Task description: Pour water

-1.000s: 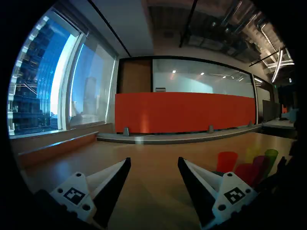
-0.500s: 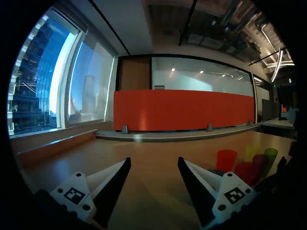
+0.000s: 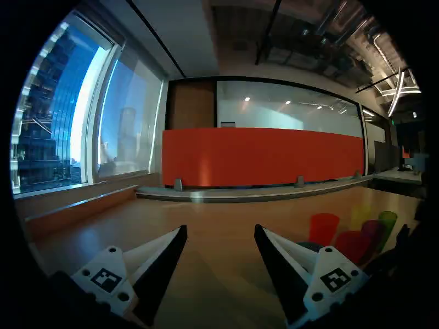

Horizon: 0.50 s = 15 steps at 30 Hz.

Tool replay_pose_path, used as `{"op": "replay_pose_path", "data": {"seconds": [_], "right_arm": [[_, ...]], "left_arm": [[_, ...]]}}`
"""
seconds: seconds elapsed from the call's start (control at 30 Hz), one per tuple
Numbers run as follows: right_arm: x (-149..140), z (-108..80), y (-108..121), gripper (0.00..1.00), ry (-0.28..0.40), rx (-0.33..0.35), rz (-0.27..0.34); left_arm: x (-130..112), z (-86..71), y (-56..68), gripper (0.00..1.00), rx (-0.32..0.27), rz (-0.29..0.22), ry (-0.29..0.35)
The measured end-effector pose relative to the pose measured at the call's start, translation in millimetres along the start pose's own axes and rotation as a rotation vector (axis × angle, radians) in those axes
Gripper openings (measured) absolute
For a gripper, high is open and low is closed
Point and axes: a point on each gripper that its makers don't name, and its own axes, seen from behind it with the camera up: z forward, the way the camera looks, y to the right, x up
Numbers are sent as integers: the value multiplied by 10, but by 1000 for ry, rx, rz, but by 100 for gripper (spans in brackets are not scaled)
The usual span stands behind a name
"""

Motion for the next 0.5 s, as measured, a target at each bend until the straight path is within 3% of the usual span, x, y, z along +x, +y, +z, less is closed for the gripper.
{"op": "replay_pose_path", "data": {"seconds": [0.23,0.5], "right_arm": [[-78,10,57,99,10,-2,-56],[-173,126,-32,99,24,25,-66]], "left_arm": [[-4,0,1,91,0,-1,0],[0,1,5,91,0,0,0]]}}
